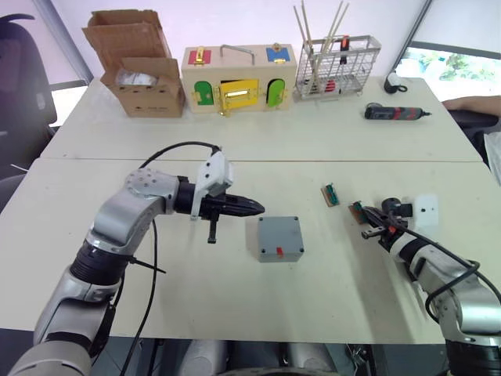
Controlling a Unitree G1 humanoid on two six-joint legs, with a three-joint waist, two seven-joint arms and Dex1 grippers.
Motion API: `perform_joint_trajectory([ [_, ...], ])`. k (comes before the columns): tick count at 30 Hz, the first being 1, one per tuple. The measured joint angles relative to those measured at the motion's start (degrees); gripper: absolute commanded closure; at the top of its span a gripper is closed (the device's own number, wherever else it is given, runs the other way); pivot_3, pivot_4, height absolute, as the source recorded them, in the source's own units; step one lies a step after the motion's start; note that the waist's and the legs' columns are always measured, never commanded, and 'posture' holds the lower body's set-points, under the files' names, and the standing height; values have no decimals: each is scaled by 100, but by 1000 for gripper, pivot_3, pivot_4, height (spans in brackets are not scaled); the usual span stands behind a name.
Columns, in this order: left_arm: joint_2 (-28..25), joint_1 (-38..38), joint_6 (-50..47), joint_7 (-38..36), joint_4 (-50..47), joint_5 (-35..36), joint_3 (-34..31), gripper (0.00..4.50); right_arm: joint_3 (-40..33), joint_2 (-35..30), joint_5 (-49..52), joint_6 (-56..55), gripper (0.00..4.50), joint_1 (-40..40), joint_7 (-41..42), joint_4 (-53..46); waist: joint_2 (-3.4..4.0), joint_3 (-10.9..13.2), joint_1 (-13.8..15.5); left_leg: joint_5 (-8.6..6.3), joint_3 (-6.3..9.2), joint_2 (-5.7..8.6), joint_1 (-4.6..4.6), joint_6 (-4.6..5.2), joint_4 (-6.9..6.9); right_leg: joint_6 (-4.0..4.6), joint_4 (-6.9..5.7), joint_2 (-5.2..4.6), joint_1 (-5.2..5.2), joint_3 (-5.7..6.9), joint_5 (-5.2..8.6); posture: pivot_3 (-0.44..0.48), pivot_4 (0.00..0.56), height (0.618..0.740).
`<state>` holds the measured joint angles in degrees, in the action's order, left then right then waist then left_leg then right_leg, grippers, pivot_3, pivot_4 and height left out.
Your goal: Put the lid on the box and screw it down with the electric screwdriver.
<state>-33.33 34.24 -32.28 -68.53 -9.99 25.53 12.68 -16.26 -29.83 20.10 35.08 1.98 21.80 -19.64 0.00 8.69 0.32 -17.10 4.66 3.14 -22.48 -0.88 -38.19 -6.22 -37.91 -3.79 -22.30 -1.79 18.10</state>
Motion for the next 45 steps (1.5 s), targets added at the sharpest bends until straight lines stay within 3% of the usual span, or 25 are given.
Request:
perform_joint_trajectory([
  [11, -161, -74, 2, -120, 121, 3, -8, 4500, -244, -738, 560, 374, 4446, -400, 552, -850, 0, 0, -9, 0, 0, -5, 0, 0, 0, 0, -1, 4, -2, -1, 0, 0, 150, 740],
  [17, -522, -564, -245, -118, -283, 136, -57, 4500, 390, -719, 1418, 851, 4446, -543, 965, -1779, -3, 1, -97, 0, 5, -12, 0, 0, 0, 2, 0, 0, 1, -10, 1, 0, 150, 740],
  [21, -616, -798, -389, 36, -523, 150, -119, 4500, 1137, -509, 1424, 914, 4446, -543, 951, -1830, -3, 1, -82, 0, 5, -11, -1, 0, -1, 2, 0, -1, 0, -10, 1, 0, 150, 740],
  [25, -621, -887, -485, 175, -703, 185, -155, 4500, 1405, -504, 1299, 860, 4446, -539, 947, -1828, -3, 1, -91, 0, 4, -8, -1, 0, -1, 2, 0, -3, -1, -10, 2, 0, 150, 740],
  [45, -651, -895, -507, 383, -768, 259, -177, 4500, 1638, -469, 867, 531, 4446, -596, 943, -1484, -3, 1, -94, 0, 4, -8, 0, 0, -1, 2, 0, -2, -2, -11, 1, 0, 150, 740],
])
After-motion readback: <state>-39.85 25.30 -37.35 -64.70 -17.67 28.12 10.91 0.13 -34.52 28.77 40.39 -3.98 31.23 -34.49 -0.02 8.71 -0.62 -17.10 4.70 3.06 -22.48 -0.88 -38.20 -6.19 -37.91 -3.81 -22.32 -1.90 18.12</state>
